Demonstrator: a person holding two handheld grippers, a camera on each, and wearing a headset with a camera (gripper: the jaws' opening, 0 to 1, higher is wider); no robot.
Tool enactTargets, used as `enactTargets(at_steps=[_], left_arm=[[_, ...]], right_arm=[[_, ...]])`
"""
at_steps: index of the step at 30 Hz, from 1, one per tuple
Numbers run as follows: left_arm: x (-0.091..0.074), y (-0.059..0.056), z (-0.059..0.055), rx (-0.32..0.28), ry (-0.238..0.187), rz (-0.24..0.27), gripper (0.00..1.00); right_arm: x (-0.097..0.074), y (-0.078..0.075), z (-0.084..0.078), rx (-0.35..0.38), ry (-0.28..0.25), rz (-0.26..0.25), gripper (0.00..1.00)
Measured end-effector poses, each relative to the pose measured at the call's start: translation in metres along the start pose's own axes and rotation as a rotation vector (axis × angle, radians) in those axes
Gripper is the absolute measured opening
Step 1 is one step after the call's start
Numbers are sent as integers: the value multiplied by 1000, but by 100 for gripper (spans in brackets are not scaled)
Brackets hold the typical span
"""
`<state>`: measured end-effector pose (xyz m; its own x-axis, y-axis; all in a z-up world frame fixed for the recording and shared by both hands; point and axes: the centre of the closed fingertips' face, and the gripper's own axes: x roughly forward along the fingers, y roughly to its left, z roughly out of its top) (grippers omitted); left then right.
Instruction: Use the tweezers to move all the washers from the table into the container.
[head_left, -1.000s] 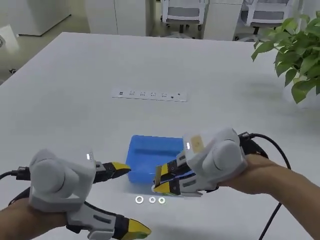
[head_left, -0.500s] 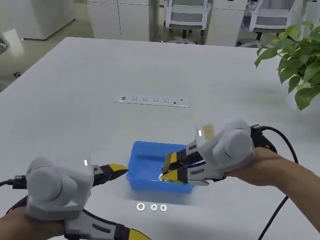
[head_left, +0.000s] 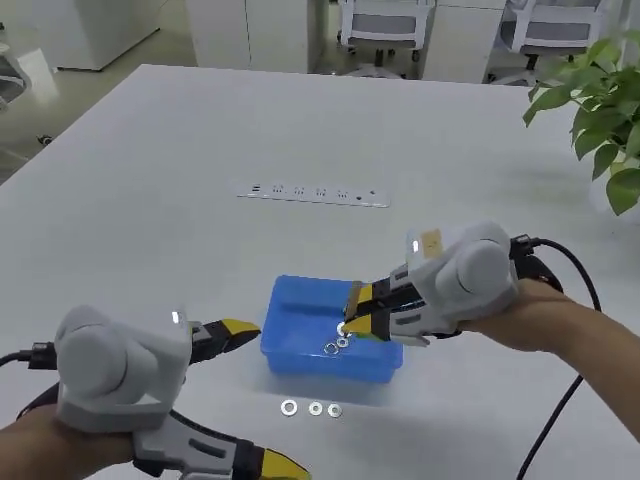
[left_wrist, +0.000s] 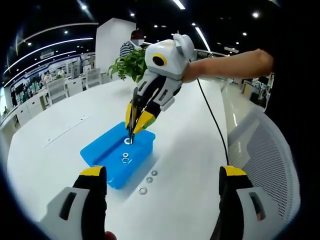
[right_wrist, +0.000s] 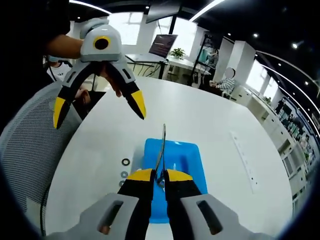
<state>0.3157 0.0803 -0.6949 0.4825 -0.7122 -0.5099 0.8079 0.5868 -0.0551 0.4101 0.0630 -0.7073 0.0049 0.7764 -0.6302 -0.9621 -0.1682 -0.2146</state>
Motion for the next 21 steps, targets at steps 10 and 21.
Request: enactTargets(at_steps=[10,21], left_arm=[[3,5,3,2,0,2,99],[8,13,9,4,-4,-7,98]], right_arm=[[10,-11,-18,32,18,-7,10],[21,-12,-35,68,35,12,10]])
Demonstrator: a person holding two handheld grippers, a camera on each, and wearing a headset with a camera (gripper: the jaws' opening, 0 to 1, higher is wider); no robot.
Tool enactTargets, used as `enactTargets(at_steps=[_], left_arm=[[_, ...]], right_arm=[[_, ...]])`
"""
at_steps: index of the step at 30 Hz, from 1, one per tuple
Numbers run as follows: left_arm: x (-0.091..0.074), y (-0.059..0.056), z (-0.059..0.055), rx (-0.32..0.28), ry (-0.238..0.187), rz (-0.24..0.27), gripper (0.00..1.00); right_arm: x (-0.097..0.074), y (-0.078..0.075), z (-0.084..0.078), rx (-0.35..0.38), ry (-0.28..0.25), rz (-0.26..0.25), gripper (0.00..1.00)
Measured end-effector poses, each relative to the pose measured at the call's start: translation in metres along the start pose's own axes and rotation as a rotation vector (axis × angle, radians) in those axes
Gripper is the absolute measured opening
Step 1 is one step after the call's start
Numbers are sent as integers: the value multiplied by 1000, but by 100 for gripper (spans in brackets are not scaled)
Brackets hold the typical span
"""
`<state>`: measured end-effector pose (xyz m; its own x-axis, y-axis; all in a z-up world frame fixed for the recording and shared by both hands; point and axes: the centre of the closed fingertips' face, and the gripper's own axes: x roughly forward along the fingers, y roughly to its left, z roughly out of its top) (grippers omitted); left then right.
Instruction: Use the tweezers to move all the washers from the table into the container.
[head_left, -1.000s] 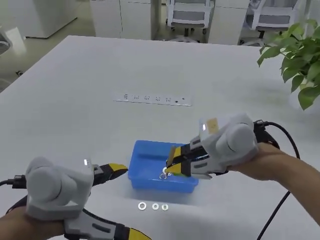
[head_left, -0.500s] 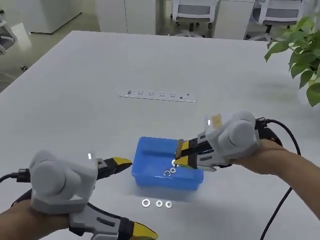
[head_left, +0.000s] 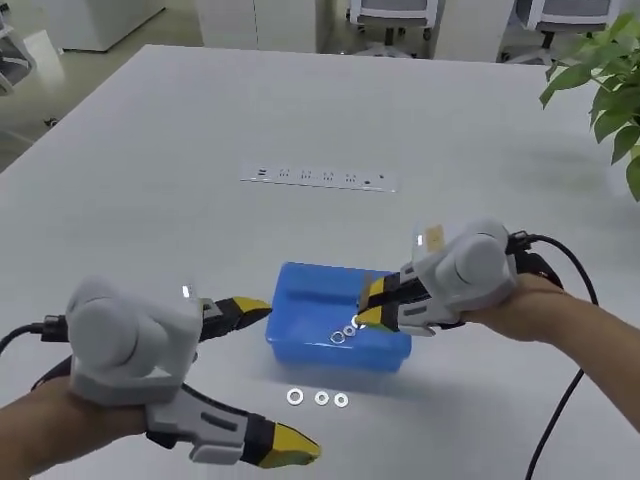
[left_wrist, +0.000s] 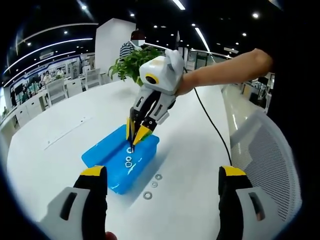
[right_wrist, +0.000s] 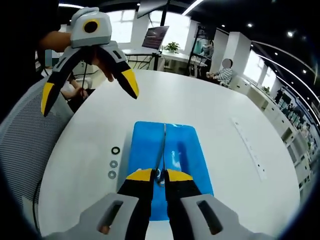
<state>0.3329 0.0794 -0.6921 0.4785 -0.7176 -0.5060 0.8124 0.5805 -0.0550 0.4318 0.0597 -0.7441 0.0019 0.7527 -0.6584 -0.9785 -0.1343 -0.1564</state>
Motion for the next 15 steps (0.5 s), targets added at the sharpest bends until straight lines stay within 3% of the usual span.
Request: enactTargets(at_steps=[12,15], left_arm=[[8,12,4,12,-1,-2,95],[10,16,5,18,6,-2,90]], right_arm=[[8,3,-12,20,28,28,10],[11,3,-15,25,38,38,10]])
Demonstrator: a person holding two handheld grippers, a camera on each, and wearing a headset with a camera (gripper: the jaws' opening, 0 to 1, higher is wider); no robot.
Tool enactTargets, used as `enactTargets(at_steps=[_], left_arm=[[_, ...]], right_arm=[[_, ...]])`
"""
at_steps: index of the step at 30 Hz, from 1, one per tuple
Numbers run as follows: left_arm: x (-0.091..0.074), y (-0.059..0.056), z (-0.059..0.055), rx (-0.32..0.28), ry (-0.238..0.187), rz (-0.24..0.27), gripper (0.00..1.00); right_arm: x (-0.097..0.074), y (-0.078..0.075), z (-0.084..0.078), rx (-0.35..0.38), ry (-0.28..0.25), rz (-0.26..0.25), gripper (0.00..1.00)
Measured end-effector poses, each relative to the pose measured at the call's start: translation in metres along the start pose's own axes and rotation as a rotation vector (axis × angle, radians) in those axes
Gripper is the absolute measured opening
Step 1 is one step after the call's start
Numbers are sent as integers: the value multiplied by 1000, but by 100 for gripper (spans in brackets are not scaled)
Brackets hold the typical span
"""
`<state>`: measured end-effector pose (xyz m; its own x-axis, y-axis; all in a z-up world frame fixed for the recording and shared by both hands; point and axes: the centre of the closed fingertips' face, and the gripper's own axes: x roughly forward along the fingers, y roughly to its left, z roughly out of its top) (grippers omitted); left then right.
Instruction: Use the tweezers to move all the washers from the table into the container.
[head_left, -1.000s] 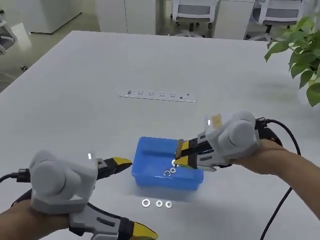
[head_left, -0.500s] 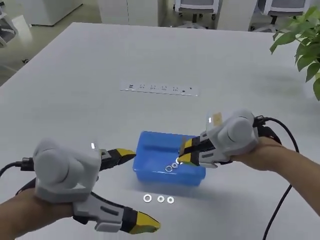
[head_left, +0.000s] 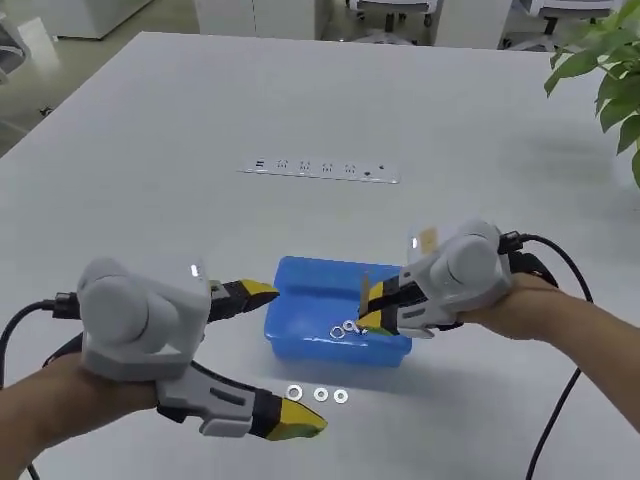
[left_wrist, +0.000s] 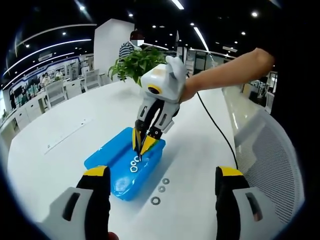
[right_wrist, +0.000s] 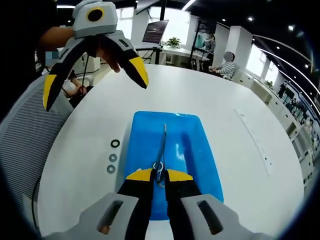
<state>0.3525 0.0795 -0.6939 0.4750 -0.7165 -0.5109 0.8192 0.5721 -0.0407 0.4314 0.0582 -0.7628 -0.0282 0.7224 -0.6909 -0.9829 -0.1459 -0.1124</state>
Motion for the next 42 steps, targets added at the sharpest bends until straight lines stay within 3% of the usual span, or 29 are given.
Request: enactTargets(at_steps=[7,16,27,42], left_arm=[[7,10,0,17,18,0,74],[23,27,18,53,-10,11,54],[48,38,29,115,11,-5,29],[71,41,44,196,11,-52,14]], right_arm=[[1,1,-1,6,4,7,10],[1,1,-2,-1,8,7,10],[0,1,-3,-12,9,6,10],[0,2,-3,-30,11,7,10]])
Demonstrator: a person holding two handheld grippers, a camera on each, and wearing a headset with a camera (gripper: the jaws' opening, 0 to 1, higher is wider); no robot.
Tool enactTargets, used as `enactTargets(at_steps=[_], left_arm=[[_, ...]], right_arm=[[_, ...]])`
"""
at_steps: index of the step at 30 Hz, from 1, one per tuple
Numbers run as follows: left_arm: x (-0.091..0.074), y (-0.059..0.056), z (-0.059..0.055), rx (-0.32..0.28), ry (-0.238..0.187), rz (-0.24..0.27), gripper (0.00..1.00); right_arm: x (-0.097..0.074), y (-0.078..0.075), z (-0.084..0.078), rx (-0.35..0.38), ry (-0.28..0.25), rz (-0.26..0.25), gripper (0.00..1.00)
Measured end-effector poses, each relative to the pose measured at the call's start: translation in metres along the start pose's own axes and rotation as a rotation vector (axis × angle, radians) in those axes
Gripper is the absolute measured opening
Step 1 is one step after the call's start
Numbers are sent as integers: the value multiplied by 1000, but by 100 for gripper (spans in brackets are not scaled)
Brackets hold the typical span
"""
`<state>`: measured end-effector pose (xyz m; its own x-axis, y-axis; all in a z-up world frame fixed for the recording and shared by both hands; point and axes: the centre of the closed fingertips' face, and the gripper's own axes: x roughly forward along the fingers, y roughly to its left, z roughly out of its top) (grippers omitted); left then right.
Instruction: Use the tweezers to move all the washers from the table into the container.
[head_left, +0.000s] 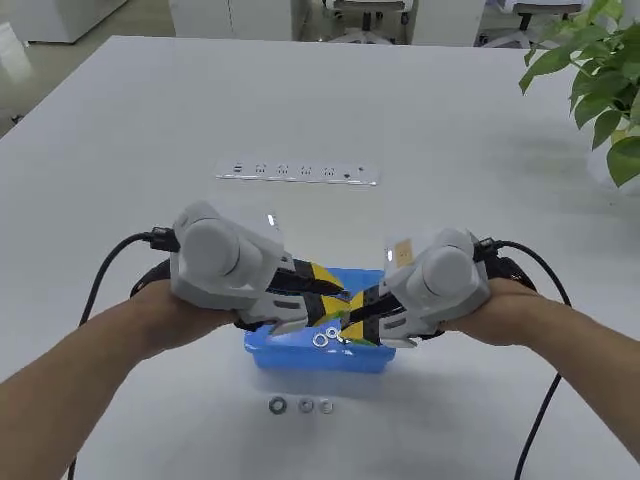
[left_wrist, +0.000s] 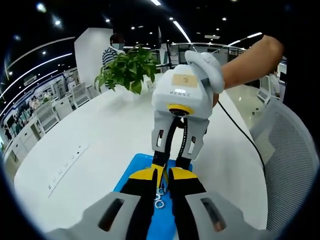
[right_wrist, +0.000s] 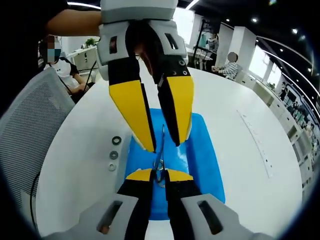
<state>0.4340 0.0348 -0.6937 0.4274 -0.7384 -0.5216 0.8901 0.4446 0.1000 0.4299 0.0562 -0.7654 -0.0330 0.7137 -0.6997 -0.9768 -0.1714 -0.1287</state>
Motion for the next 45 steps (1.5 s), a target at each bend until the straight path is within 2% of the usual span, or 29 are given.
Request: enactTargets(at_steps=[7,18,23,40,45], left_arm=[[3,-1,-1,29,10,-16,7],[4,-3,-1,79,11,-15,6],[1,-3,2,67,-3,-14,6],[-16,0,9,11,-11,37,6],[-25,-1,13,2,-12,56,5]], right_arm=[[0,-1,0,6,-2,-4,11],[-1,-1,-2,8,11,-15,14],[-6,-2,1,26,9,-33,19],[-27,-1,11,92,-10,-100,46],[-36,2,11,141,-28,-122,52]])
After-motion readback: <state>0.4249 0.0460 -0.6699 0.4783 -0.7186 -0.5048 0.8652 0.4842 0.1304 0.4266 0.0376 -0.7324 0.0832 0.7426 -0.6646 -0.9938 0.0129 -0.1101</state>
